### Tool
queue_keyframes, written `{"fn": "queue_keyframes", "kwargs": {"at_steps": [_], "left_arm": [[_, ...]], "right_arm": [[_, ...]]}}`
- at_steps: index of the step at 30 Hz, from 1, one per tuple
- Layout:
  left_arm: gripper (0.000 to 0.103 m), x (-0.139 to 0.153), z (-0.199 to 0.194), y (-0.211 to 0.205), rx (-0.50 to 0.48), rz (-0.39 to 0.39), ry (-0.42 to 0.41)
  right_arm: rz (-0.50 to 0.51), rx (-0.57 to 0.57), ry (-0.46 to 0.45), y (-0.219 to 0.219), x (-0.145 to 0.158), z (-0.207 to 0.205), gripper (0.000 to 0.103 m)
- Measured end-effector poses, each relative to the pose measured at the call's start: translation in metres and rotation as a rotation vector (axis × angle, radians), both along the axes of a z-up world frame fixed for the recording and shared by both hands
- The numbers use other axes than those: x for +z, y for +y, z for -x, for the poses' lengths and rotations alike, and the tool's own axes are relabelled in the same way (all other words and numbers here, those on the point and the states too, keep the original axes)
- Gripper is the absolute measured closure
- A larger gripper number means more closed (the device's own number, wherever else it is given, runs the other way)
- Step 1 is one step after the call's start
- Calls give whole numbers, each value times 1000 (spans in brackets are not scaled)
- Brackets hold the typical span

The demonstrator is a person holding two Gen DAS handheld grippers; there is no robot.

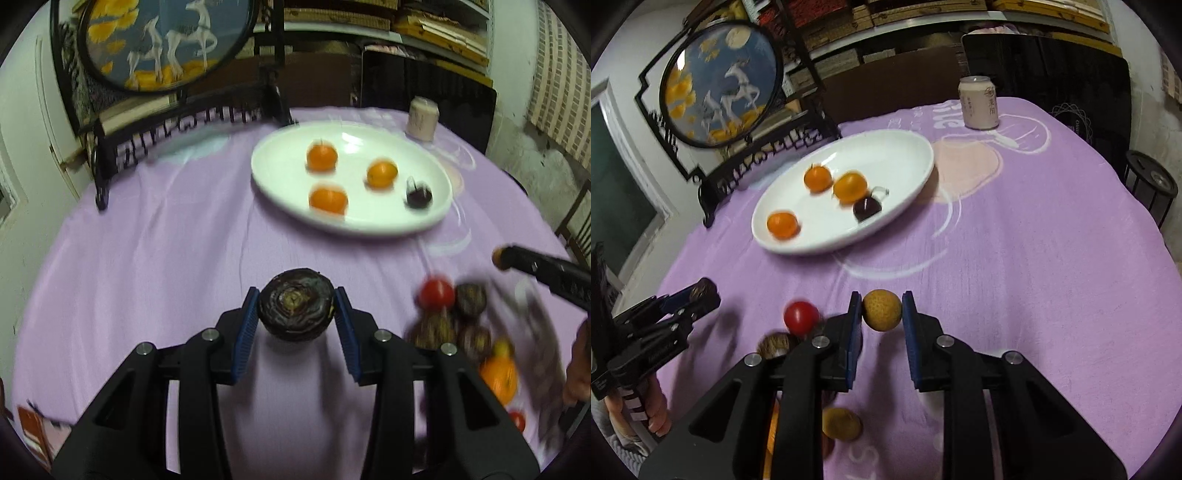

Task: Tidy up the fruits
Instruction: 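Place both fruits on the white plate and open both tools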

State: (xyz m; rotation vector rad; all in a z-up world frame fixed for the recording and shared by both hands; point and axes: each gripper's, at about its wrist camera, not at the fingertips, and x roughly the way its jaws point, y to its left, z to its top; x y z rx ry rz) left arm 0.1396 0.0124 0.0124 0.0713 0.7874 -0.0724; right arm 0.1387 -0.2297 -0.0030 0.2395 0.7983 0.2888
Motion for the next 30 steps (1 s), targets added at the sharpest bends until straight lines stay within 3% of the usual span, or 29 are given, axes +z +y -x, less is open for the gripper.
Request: {"fn": "queue_keyframes", "kwargs": {"at_steps": [6,15,17,18,19,20,21,30], "left_arm": [[62,29,-58,-12,27,2,-67],[61,3,-119,-15,42,41,-13],[61,-2,-122,-11,42,68,0],[59,-4,-123,-10,40,67,1],[57,-3,-122,-9,40,65,-3],[55,-1,-120,-8,43,70,-11],[51,0,-119,-7,45,76,-18],[51,7,-88,-7,59,14,-39]], "right_arm": [[-23,0,-23,14,27,-37,81],[79,56,-14,67,15,-84,80],[57,60,3,68,10,-91,75],[44,65,13,67,7,-92,68],[40,63,18,65,6,-92,55],[38,53,11,63,6,-91,53],[39,41,-2,61,7,-89,53],[2,25,-26,39,21,-56,52]]}}
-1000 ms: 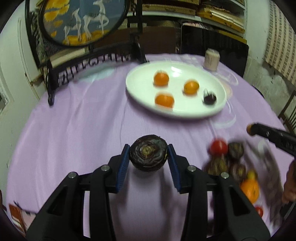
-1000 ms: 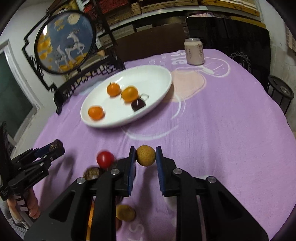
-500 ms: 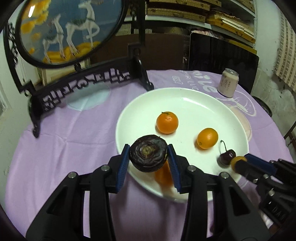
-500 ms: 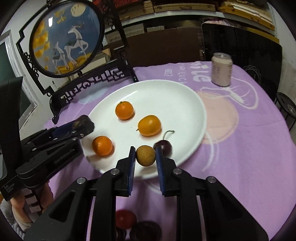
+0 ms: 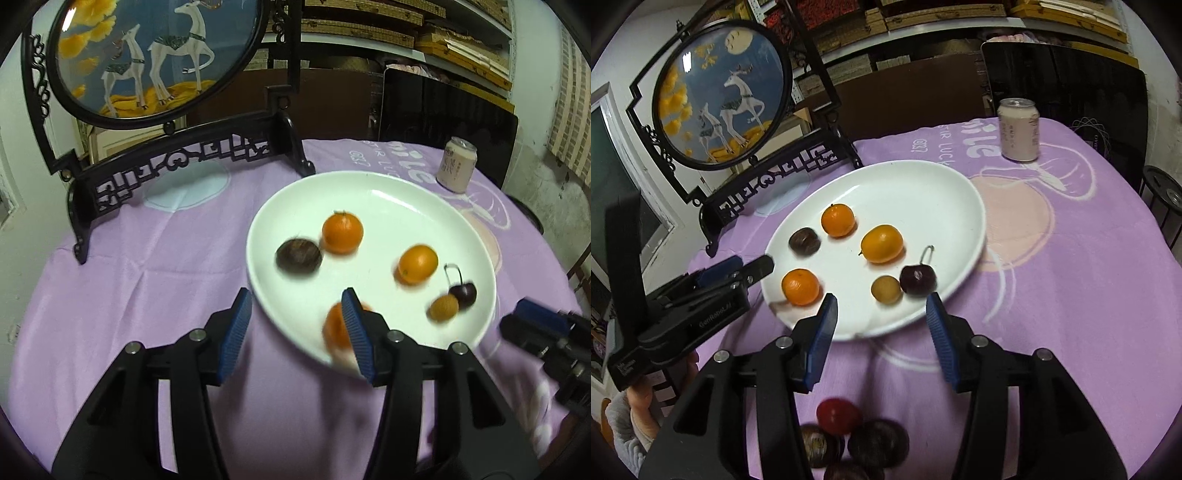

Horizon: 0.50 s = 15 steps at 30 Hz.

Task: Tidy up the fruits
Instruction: 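Place both fruits on the white plate and open both tools, then grasp another dark purple fruit with the left tool while the right tool grasps one too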

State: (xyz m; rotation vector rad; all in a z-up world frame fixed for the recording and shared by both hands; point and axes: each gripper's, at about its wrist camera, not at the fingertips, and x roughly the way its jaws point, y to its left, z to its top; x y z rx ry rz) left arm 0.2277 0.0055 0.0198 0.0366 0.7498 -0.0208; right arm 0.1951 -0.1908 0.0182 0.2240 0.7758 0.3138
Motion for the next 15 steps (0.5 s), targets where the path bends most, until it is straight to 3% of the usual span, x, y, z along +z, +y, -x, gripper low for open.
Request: {"fn": "queue_keyframes", "kwargs": {"at_steps": [7,15], "left_arm": [[42,-10,62,3,-24,-48,8],[26,-17,120,-31,-163,-90,-10]], "right_arm": [[-27,-37,-1,-28,-5,39,49],[-89,-92,21,-57,-14,69,41]]}}
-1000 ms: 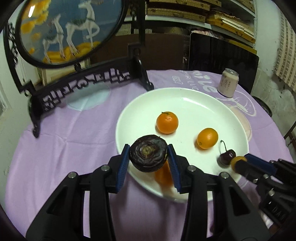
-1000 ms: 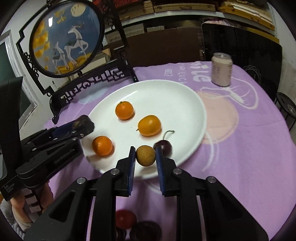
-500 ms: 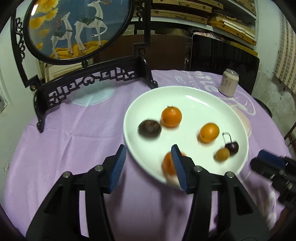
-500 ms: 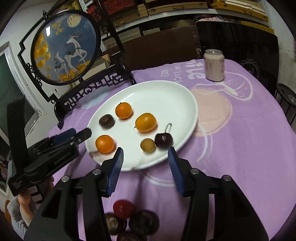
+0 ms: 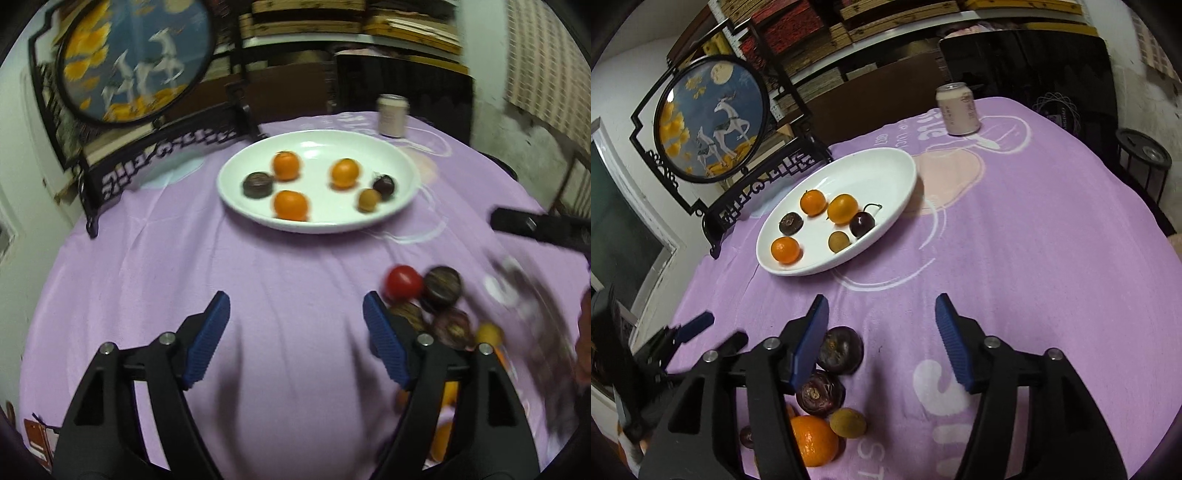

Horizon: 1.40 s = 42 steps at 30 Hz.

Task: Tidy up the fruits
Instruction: 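Grasp another dark purple fruit with the left tool while the right tool grasps one too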

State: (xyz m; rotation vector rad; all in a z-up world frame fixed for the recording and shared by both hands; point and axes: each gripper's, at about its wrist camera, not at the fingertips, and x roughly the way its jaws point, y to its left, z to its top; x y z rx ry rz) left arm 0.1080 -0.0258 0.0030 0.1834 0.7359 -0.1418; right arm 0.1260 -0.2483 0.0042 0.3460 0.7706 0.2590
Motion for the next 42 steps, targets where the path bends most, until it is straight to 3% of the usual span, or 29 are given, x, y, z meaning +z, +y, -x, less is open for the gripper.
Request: {"fn": "queue_keyframes", "kwargs": {"at_steps": [13,18,22,24,26,28,33,35,38,40,42], "left_arm": [[22,-20,0,-36,-120,-56,49],[11,-23,-5,-36,-111,-67,46],[11,-23,-12,-15,0,-176,-13],[11,-21,-19,4,69,-160,2],[14,-17,-24,22,114,-95,29],[14,-15,-21,22,82,-53,26],[14,-24,-15,-3,5,-122,11],[14,-28,-17,-1,4,-95,35],[25,-30,-25,8,29,-58,67],[49,-35,-31,15,40,-18,114],[59,-36,-32,20,27,43,144]], "right_arm": [[-1,-4,4,0,1,-2,39],[7,-4,12,2,-2,-2,39],[2,-12,19,-2,-3,-3,39],[-13,-19,20,-4,-3,-4,39],[-18,-22,18,-5,-2,-3,39],[-17,-18,18,-4,-2,-3,39],[-4,-3,21,0,-3,-2,39],[-4,-3,22,0,-3,-3,39],[-2,1,28,1,-4,-3,39],[8,15,33,5,-6,-3,39],[23,33,36,10,-6,-3,39]]}}
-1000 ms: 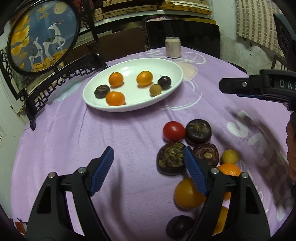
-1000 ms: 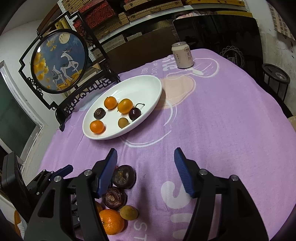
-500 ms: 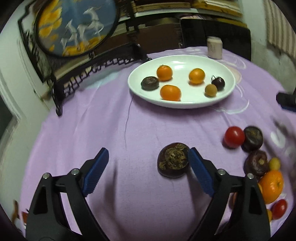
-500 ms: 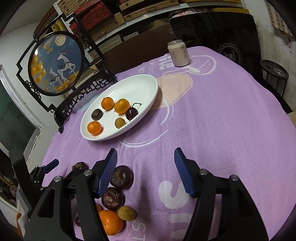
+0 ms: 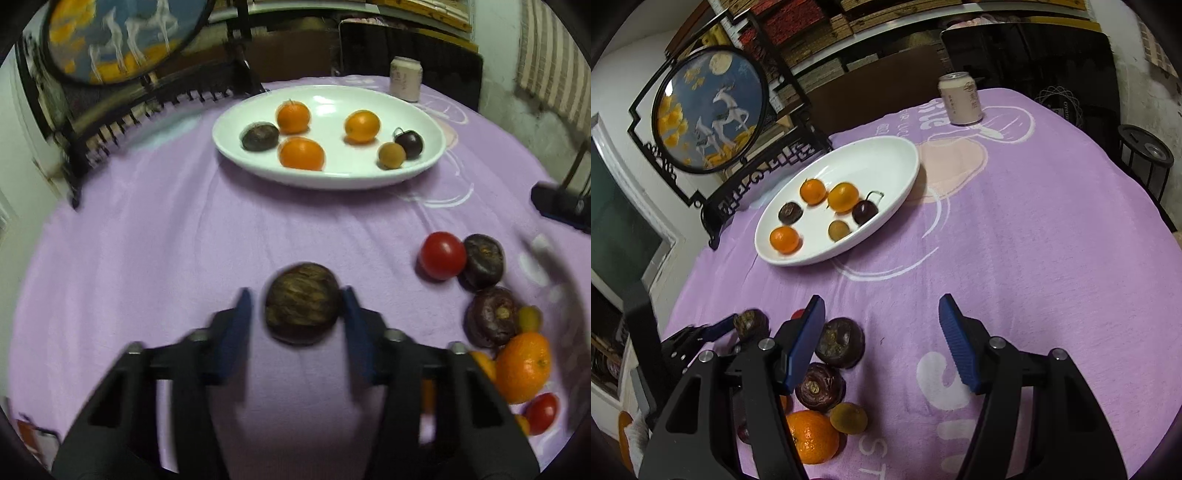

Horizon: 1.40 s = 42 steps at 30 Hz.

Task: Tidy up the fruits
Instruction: 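Grasp another dark purple fruit with the left tool while the right tool grasps one too, then carry both dark fruits onto the white plate and open both tools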

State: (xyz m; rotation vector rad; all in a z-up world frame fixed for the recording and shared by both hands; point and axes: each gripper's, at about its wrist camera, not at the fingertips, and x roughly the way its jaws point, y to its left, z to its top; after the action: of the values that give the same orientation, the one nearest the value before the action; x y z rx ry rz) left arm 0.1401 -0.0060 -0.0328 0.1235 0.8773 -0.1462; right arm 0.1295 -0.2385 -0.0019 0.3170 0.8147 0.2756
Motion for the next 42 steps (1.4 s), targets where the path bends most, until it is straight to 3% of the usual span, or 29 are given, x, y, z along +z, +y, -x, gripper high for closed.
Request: {"fn": "queue_keyframes", "kwargs": {"at_steps": [8,13,20,22,25,31,37,42], "left_arm": [[59,1,3,-7,6,-40,-18],[59,0,2,-9,6,-52,-22],[59,0,2,-9,5,-52,-22],[59,0,2,-9,5,-50,-21],[59,0,1,-7,6,-40,-19],[60,1,1,-2,21,-34,-20],[60,3,-1,8,57,-24,-19],[60,25,-7,15,75,17,-49]], "right_arm": [[166,122,34,42,-14,-1,39],[189,136,37,49,-19,-4,41],[230,177,42,64,-28,-3,53],[218,200,41,65,-27,-3,63],[230,195,39,64,-25,-1,64],[160,127,32,36,-16,-3,64],[153,94,72,25,-25,-10,64],[109,78,33,20,-8,-7,64]]}}
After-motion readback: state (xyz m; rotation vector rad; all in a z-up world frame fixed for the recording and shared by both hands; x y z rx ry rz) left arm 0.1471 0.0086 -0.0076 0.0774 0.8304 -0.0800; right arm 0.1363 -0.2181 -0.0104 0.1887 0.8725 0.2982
